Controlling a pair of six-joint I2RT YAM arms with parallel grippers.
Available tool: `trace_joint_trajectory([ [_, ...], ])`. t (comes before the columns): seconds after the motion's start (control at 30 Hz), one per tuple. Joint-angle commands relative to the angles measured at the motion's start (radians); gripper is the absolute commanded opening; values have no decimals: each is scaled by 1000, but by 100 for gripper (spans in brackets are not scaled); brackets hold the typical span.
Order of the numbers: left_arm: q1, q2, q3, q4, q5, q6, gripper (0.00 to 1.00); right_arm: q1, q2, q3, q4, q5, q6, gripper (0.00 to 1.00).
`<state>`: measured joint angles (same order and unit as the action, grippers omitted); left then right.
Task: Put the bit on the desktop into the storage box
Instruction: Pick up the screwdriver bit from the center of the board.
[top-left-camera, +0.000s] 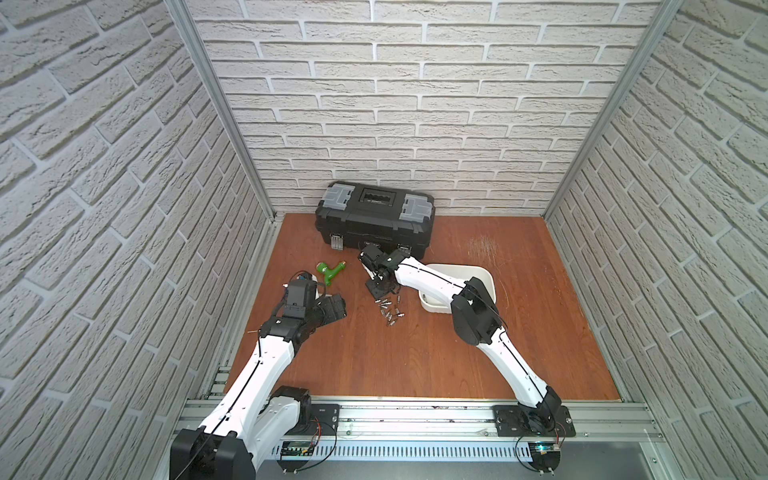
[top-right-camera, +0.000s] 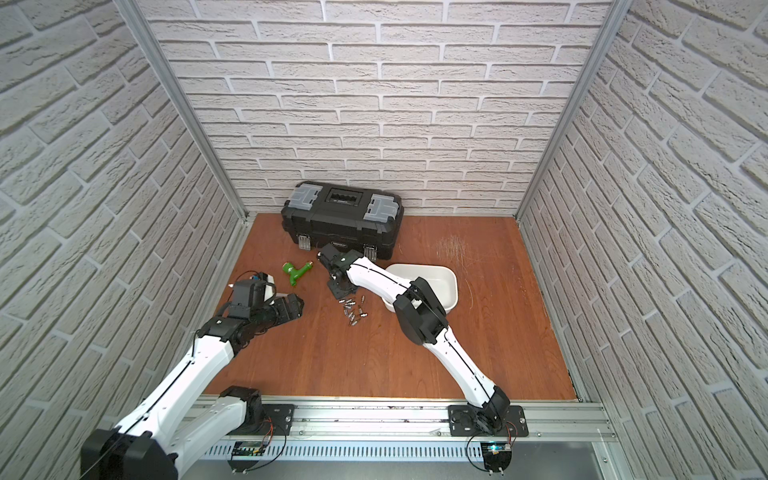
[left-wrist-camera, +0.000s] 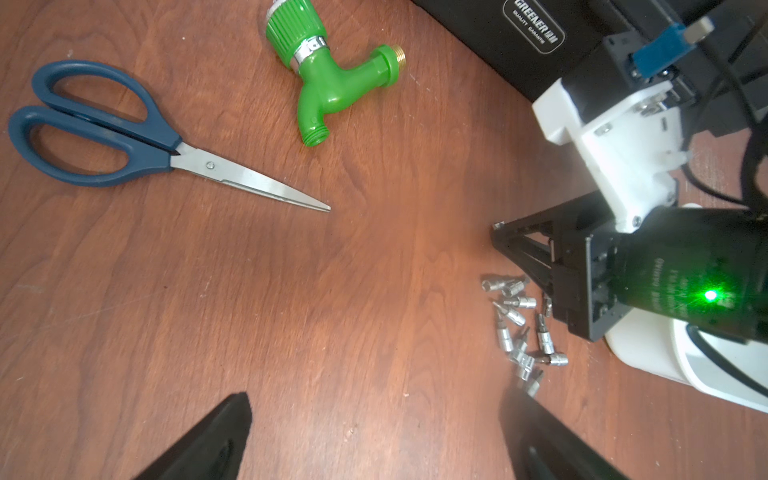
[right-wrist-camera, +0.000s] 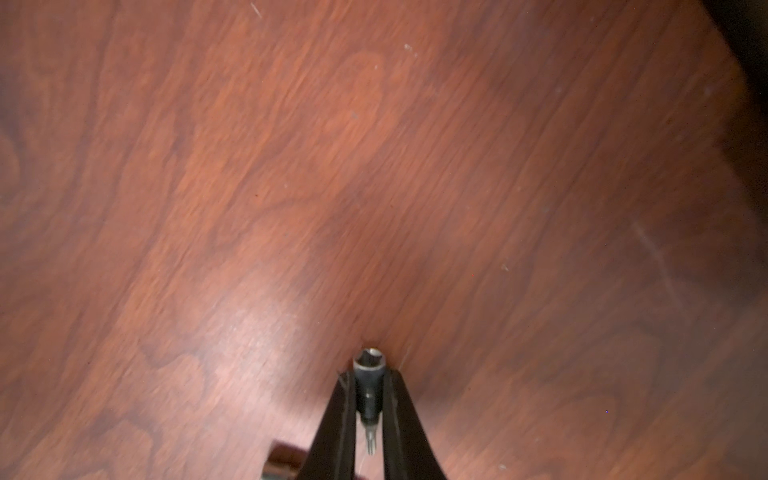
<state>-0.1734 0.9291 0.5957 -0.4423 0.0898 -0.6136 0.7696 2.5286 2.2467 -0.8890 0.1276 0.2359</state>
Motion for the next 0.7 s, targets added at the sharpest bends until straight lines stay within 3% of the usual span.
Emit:
trace_joint_trajectory([
  [0.0,-4,6,-4,17,-9,10,98,-4,21,4,-16,16,-4,10],
  [0.67,-9,13,15,29,12,16,98,-4,-220,-56,-32,61,-49,10],
])
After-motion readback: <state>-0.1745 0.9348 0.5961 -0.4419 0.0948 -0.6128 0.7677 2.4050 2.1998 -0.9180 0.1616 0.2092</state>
